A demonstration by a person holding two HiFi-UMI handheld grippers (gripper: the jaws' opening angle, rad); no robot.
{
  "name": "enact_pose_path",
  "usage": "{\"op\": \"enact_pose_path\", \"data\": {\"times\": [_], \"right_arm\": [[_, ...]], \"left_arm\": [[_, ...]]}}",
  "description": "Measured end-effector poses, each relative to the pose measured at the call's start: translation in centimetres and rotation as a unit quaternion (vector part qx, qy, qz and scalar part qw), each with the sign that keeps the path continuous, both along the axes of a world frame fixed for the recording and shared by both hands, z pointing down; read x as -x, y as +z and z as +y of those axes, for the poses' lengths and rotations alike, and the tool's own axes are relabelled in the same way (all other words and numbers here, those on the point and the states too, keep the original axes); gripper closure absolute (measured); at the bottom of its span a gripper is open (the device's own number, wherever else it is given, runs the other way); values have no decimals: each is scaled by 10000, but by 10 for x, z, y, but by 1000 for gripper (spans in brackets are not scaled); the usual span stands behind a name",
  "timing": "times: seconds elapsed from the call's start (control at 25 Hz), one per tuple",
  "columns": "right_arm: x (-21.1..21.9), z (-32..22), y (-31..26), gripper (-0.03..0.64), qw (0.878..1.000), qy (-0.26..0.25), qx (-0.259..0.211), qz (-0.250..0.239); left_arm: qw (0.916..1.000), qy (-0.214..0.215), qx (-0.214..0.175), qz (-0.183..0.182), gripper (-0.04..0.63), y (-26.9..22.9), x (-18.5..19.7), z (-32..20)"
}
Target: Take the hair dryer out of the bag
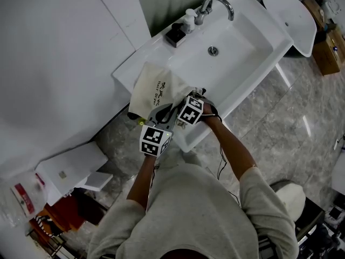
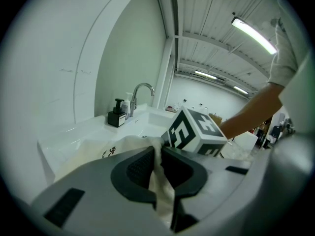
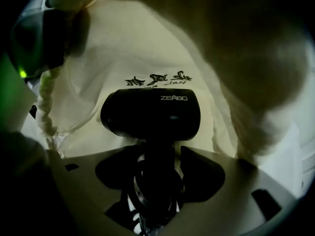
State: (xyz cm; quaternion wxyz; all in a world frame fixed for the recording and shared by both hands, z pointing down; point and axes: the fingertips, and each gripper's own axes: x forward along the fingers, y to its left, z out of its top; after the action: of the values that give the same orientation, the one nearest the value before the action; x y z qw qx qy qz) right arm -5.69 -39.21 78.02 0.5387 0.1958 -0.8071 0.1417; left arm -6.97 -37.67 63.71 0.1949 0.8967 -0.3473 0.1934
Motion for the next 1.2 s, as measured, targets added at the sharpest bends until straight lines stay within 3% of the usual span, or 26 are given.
{"op": "enact_pose_path", "data": {"times": [0.44,1.2], "right_arm": [[4,8,0,416,9990,-395,202,-27],[-17,25,-12,423,9981,-595,-178,48]], "left_arm": [[10000,-42,9,30,554,0,5,0],[9997,-182,-28,-142,554,4,7,0]]}}
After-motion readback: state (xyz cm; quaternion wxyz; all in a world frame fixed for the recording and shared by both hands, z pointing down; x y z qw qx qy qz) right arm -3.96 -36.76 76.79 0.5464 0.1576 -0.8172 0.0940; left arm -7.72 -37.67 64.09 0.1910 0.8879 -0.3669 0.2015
